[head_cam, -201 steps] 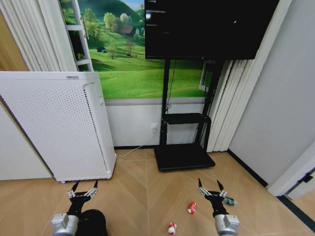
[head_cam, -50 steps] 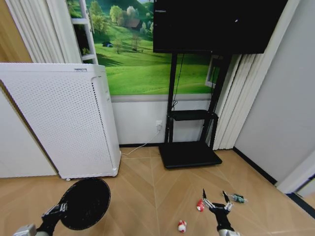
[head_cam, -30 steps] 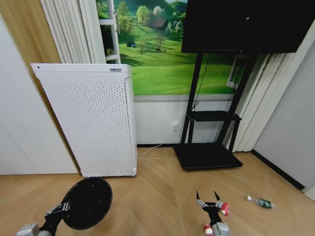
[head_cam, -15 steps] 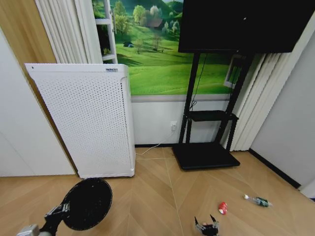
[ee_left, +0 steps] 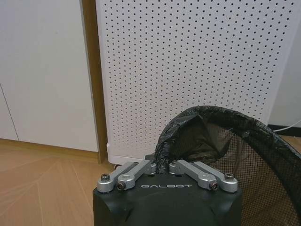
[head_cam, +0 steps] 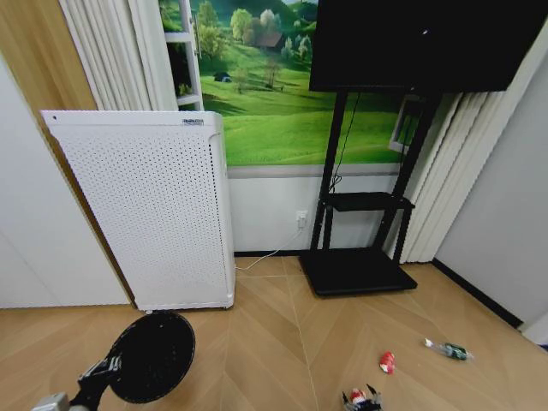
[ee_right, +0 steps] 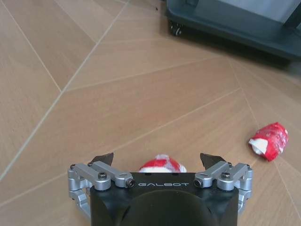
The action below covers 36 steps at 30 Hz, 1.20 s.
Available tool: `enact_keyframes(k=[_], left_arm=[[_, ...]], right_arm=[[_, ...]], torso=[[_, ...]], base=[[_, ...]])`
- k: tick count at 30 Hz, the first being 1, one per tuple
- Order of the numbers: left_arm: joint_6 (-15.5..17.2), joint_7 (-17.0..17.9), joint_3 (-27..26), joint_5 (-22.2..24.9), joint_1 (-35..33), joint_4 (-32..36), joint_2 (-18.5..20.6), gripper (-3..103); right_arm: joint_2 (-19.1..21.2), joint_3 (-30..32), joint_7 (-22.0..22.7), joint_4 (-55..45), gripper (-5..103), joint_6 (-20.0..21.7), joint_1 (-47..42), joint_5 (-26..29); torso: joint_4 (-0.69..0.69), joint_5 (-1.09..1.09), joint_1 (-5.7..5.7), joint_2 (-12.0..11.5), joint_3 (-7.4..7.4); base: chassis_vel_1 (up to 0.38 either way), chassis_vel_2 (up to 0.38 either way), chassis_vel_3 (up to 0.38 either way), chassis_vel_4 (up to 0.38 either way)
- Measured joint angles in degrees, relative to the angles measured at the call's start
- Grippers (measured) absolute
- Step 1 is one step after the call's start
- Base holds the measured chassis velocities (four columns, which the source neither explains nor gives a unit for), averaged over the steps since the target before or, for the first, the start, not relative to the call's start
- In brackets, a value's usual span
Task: Pick up the trash bin and place the garbage on the floor into it.
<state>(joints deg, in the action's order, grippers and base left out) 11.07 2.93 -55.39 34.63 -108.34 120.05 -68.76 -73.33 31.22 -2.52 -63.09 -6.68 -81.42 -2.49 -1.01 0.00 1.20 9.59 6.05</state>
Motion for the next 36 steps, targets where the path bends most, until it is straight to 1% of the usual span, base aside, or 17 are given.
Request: enact_keyframes(k=[7,8,9,10,11,15,16,18,19,21,22,25,27,28,29,33,36], left_arm=[[-0.06,0.15,0.03,0.20,0.09,0.05,0.28,7],[-0.11,0.24,0.03,0.21,0.13,0.06,0.30,7],[-0.11,0.24,0.03,0.21,0.13,0.06,0.30,7],[-0.12,0.31,0.03,0.22,0.16,0.06,0.32,7],[-0.12,0.31,0.03,0.22,0.16,0.06,0.32,7],[-0.13,0.50,0.22,0.22,0.29,0.22,0.34,7],[-0.13,0.50,0.22,0.22,0.29,0.22,0.34,7],[-0.15,0.52,0.28,0.22,0.37,0.25,0.41,7],[-0.15,0.52,0.28,0.22,0.37,0.25,0.41,7],[-0.28,0.58,0.28,0.22,0.47,0.25,0.47,7],[-0.28,0.58,0.28,0.22,0.47,0.25,0.47,7],[-0.46,0.58,0.26,0.24,0.48,0.14,0.50,7],[-0.50,0.58,0.26,0.24,0.48,0.10,0.51,7],[-0.56,0.58,0.31,0.23,0.48,0.04,0.51,7],[-0.56,0.58,0.31,0.23,0.48,0.04,0.51,7],[-0.62,0.58,0.46,0.25,0.55,0.02,0.62,7],[-0.65,0.59,0.46,0.31,0.61,-0.06,0.83,7]], right_arm=[[-0.21,0.41,1.77,3.00,102,0.05,1.49,-2.64],[-0.21,0.52,2.06,3.01,97,0.16,1.53,-2.89],[-0.21,0.52,2.06,3.01,97,0.16,1.53,-2.89],[-0.22,0.66,2.12,3.04,92,0.18,1.53,-3.11],[-0.22,0.66,2.12,3.04,92,0.18,1.53,-3.11],[-0.13,1.14,1.84,1.72,71,0.02,0.69,-2.55],[-0.13,1.14,1.84,1.72,71,0.02,0.69,-2.55],[-0.11,1.41,1.49,1.37,60,0.00,0.41,-2.51],[-0.11,1.41,1.49,1.37,60,0.00,0.41,-2.51],[-0.16,1.67,1.18,1.50,49,-0.11,0.15,-2.64],[-0.16,1.67,1.18,1.50,49,-0.11,0.15,-2.64],[-0.08,2.23,0.25,-0.05,33,0.62,-0.91,-2.37],[-0.08,2.33,0.15,-0.14,33,0.66,-0.93,-2.38],[-0.07,2.49,-0.04,-0.13,23,0.70,-0.94,-2.47],[-0.07,2.49,-0.04,-0.13,23,0.70,-0.94,-2.47],[-0.03,2.88,-0.71,0.48,15,0.32,-0.95,-2.65],[-0.07,3.20,-0.82,0.22,15,0.02,-1.13,-2.58]], torso=[[0.00,0.00,0.00,0.00,0.00],[0.00,0.00,0.00,0.00,0.00],[0.00,0.00,0.00,0.00,0.00],[0.01,0.00,0.00,0.00,0.00],[0.01,0.00,0.00,0.00,0.00],[-0.01,0.00,0.00,0.00,0.00],[-0.01,0.00,0.00,0.00,0.00],[0.01,-0.01,0.00,0.00,0.00],[0.01,-0.01,0.00,0.00,0.00],[0.01,0.00,0.00,0.00,0.00],[0.01,0.00,0.00,0.00,0.00],[-0.01,0.00,0.00,0.00,0.00],[0.00,0.00,0.00,0.00,0.00],[0.02,-0.01,0.00,0.00,0.00],[0.02,-0.01,0.00,0.00,0.00],[0.01,-0.01,0.00,0.00,0.00],[0.01,0.01,0.00,0.00,0.00]], base=[[0.000,0.000,0.000,0.000],[0.000,0.000,0.000,0.000],[0.000,0.000,0.000,0.000],[0.000,0.000,0.000,0.000],[0.000,0.000,0.000,0.000],[0.000,0.000,0.000,0.000],[0.000,0.000,0.000,0.000],[0.000,0.000,0.000,0.000],[0.000,0.000,0.000,0.000],[0.000,0.000,0.000,0.000],[0.000,0.000,0.000,0.000],[0.000,0.000,0.000,0.000],[0.000,0.000,0.000,0.000],[0.000,0.000,0.000,0.000],[0.000,0.000,0.000,0.000],[0.000,0.000,0.000,0.000],[0.000,0.000,0.000,0.000]])
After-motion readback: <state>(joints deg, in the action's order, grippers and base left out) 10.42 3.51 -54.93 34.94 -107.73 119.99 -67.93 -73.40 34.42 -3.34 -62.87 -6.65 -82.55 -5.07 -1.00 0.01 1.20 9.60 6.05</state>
